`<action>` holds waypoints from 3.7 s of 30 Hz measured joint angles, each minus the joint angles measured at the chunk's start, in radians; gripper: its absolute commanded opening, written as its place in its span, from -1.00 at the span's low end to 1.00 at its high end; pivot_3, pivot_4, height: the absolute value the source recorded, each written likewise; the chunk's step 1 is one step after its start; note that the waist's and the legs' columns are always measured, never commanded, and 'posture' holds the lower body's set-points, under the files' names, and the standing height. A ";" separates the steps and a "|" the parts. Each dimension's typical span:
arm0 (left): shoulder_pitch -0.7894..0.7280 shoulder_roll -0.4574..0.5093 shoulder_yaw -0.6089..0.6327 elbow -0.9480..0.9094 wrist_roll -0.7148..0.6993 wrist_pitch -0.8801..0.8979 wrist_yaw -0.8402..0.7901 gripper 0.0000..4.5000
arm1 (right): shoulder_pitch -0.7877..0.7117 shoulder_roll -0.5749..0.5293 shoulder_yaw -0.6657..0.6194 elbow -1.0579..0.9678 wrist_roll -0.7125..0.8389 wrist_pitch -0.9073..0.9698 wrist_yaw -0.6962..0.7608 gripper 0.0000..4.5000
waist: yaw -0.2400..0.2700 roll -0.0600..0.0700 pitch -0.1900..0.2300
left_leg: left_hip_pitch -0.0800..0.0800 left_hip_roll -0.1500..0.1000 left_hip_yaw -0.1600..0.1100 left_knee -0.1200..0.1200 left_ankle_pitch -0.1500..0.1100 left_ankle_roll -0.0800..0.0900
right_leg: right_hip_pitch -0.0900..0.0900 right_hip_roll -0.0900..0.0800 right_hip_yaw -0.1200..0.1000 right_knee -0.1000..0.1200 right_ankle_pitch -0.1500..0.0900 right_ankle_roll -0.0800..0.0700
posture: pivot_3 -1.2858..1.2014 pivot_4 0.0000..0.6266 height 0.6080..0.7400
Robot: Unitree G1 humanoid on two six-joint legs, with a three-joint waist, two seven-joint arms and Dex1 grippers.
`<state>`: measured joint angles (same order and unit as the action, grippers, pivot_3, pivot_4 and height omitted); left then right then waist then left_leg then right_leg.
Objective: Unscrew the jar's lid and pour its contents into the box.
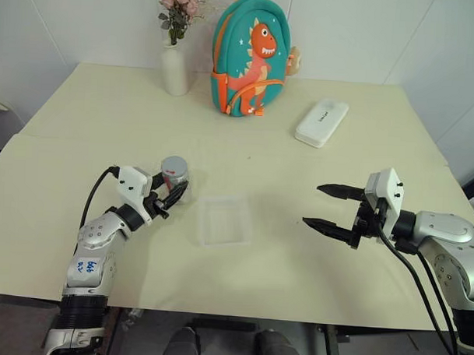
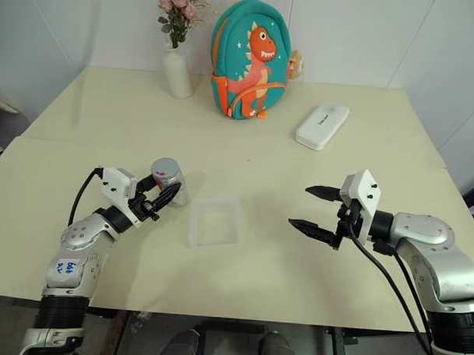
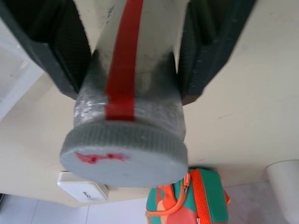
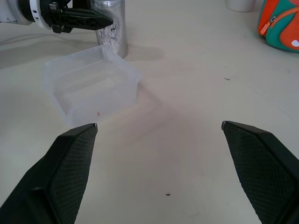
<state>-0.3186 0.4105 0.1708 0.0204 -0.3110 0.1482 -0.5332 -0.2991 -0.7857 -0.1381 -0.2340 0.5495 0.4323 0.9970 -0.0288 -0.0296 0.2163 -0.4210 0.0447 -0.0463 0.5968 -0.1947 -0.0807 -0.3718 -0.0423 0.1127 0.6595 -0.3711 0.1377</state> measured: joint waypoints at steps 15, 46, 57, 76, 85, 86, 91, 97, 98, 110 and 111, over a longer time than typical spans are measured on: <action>-0.190 0.180 0.046 0.065 -0.092 0.051 -0.212 -0.13 | -0.134 0.143 0.026 -0.080 0.001 0.048 -0.185 1.00 | -0.002 0.000 0.000 | -0.001 0.001 0.000 -0.001 0.001 -0.001 | -0.001 0.001 0.000 0.000 0.000 -0.001 | 0.03 -0.52 1.00; -0.415 0.054 -0.175 0.119 -0.154 0.234 -0.473 -0.13 | -0.403 0.551 0.213 -0.363 0.019 0.550 -0.858 1.00 | -0.012 0.000 0.000 | -0.002 0.002 0.000 -0.003 0.001 -0.002 | -0.005 0.001 0.000 0.001 0.000 -0.002 | 0.03 -0.52 1.00; -0.413 0.058 -0.192 0.067 -0.141 0.239 -0.479 -0.13 | -0.407 0.549 0.288 -0.333 -0.056 0.521 -0.831 1.00 | -0.027 0.000 0.000 | -0.002 0.002 0.000 -0.004 0.001 -0.002 | -0.005 0.001 0.000 0.001 0.000 -0.002 | 0.03 -0.52 1.00; -0.402 0.064 -0.192 0.066 -0.126 0.222 -0.497 -0.13 | -0.407 0.545 0.283 -0.311 -0.078 0.487 -0.741 0.14 | -0.027 0.000 0.000 | -0.002 0.002 0.000 -0.005 0.001 -0.001 | -0.005 0.001 -0.001 0.000 -0.001 -0.002 | 0.03 -0.52 1.00; -0.402 0.076 -0.197 0.039 -0.157 0.231 -0.605 -0.13 | -0.391 0.441 0.235 -0.284 0.008 0.399 -0.467 0.14 | -0.028 0.000 0.000 | -0.002 0.002 0.000 -0.005 0.001 -0.001 | -0.005 0.002 -0.001 -0.001 -0.001 -0.002 | 0.03 -0.52 1.00; -0.402 0.078 -0.197 0.039 -0.157 0.232 -0.615 -0.13 | -0.392 0.436 0.232 -0.274 0.012 0.391 -0.443 0.14 | -0.028 0.000 0.000 | -0.002 0.002 0.000 -0.005 0.001 -0.001 | -0.005 0.002 -0.001 -0.001 -0.001 -0.002 | 0.03 -0.52 1.00; -0.403 0.083 -0.207 0.039 -0.161 0.233 -0.679 -0.13 | -0.410 0.380 0.219 -0.199 0.048 0.342 -0.261 0.14 | -0.027 0.000 0.000 | -0.002 0.002 0.000 -0.005 0.001 -0.001 | -0.005 0.002 -0.001 -0.001 -0.001 -0.002 | 0.03 -0.52 1.00; -0.403 0.083 -0.213 0.039 -0.161 0.222 -0.718 -0.13 | -0.432 0.346 0.221 -0.140 0.056 0.299 -0.129 0.14 | -0.027 0.000 0.000 | -0.002 0.002 0.000 -0.005 0.001 -0.001 | -0.005 0.002 -0.001 -0.001 -0.001 -0.002 | 0.03 -0.52 1.00; -0.403 0.083 -0.214 0.039 -0.159 0.219 -0.720 -0.13 | -0.436 0.341 0.223 -0.127 0.055 0.287 -0.112 0.14 | -0.027 0.000 0.000 | -0.002 0.002 0.000 -0.005 0.001 -0.001 | -0.005 0.001 -0.001 -0.001 -0.001 -0.002 | 0.03 -0.52 1.00; -0.405 0.081 -0.220 0.053 -0.152 0.211 -0.716 -0.13 | -0.445 0.356 0.254 -0.108 0.032 0.257 -0.095 0.75 | -0.027 0.000 0.000 | -0.002 0.002 0.000 -0.005 0.001 -0.002 | -0.005 0.002 -0.001 -0.001 -0.001 -0.002 | 0.03 -0.52 1.00; -0.407 0.080 -0.221 0.054 -0.152 0.211 -0.716 -0.13 | -0.445 0.361 0.254 -0.108 0.029 0.257 -0.103 0.75 | -0.027 0.000 0.000 | -0.002 0.002 0.000 -0.005 0.001 -0.002 | -0.005 0.002 -0.001 -0.001 -0.001 -0.002 | 0.03 -0.52 1.00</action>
<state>-0.7255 0.4908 -0.0503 0.0740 -0.4630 0.3593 -1.2488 -0.7446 -0.4248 0.1163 -0.3422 0.5790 0.6889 0.8943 -0.0555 -0.0295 0.2164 -0.4233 0.0466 -0.0467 0.5918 -0.1937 -0.0823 -0.3764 -0.0408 0.1120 0.6588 -0.3717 0.1357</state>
